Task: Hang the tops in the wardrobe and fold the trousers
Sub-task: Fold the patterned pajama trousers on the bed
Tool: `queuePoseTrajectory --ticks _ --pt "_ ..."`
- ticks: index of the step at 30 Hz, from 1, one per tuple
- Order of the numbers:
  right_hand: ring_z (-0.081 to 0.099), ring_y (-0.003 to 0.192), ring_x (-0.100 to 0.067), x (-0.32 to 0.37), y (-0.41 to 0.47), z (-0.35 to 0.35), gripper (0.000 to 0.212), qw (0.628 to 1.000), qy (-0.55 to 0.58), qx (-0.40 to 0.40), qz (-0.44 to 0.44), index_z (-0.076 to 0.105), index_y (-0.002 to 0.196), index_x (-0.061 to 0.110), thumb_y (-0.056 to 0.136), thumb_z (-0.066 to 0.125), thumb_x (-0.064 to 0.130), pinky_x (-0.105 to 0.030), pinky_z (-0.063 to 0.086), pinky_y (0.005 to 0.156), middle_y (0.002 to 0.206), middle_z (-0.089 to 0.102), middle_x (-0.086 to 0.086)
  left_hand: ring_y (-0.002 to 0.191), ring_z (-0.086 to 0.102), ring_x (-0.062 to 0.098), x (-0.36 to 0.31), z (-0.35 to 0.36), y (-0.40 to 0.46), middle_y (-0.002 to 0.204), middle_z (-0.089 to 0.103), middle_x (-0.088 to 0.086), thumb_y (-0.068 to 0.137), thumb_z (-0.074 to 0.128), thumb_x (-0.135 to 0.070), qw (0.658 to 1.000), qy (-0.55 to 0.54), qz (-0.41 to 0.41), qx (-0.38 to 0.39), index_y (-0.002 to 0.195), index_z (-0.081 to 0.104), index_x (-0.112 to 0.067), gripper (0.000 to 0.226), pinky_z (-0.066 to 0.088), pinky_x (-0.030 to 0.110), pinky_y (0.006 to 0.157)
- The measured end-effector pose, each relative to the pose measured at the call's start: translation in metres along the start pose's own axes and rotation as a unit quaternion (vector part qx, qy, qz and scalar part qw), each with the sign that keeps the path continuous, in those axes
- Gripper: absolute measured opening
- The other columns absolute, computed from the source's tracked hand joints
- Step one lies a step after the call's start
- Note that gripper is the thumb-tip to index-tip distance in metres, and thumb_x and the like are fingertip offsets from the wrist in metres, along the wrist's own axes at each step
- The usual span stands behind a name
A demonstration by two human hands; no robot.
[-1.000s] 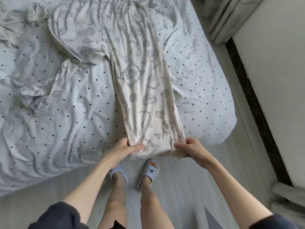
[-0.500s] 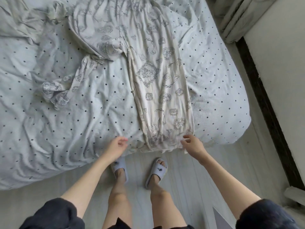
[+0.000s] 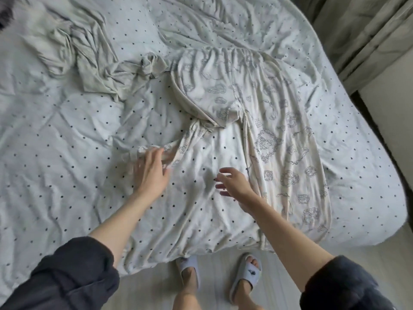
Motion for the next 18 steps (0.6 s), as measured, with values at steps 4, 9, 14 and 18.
queuePoseTrajectory --ticks 4,9,14,18 --pt "0.058 0.083 -0.019 0.018 0.015 0.031 0.017 0.997 0.076 -0.012 0.020 0.053 0.112 0.012 0.096 0.048 0.017 -0.031 0.050 0.075 0.098 0.061 -0.007 0.099 0.061 0.034 0.011 0.016 0.018 0.103 0.064 0.016 0.078 0.070 -0.015 0.998 0.024 0.060 -0.004 0.095 0.065 -0.004 0.020 0.037 0.048 0.093" --pt "0.061 0.088 -0.020 0.020 0.022 0.038 0.017 0.993 0.107 -0.038 0.042 0.059 0.099 0.012 0.097 0.047 0.023 -0.036 0.050 0.083 0.100 0.065 -0.007 0.080 0.056 0.024 0.034 0.000 0.024 0.080 0.058 0.005 0.094 0.052 -0.020 0.928 -0.322 -0.135 0.127 0.093 0.054 -0.012 0.008 0.040 0.033 0.070" --pt "0.062 0.098 -0.018 0.019 0.010 0.049 0.026 0.990 0.128 -0.035 0.045 0.057 0.107 0.014 0.099 0.044 0.034 -0.038 0.046 0.091 0.105 0.064 -0.003 0.091 0.060 0.009 0.062 -0.013 -0.024 0.103 0.065 -0.002 0.092 0.059 -0.023 0.802 -0.425 -0.225 0.356 0.114 0.056 -0.018 0.023 0.049 0.020 0.070" --pt "0.062 0.100 -0.018 0.000 -0.002 0.063 0.028 0.992 0.110 -0.007 0.061 0.058 0.112 0.014 0.097 0.047 0.035 -0.035 0.045 0.087 0.111 0.064 -0.004 0.094 0.062 0.021 0.101 0.009 -0.069 0.111 0.067 0.014 0.094 0.056 -0.020 0.796 -0.317 -0.242 0.455 0.111 0.061 -0.004 0.024 0.049 0.031 0.086"
Point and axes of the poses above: each hand's wrist, its own y-axis towards the middle knuckle, its own z-axis out of the palm, x = y × z, the point moved 4 cm from there along y, towards the middle knuckle
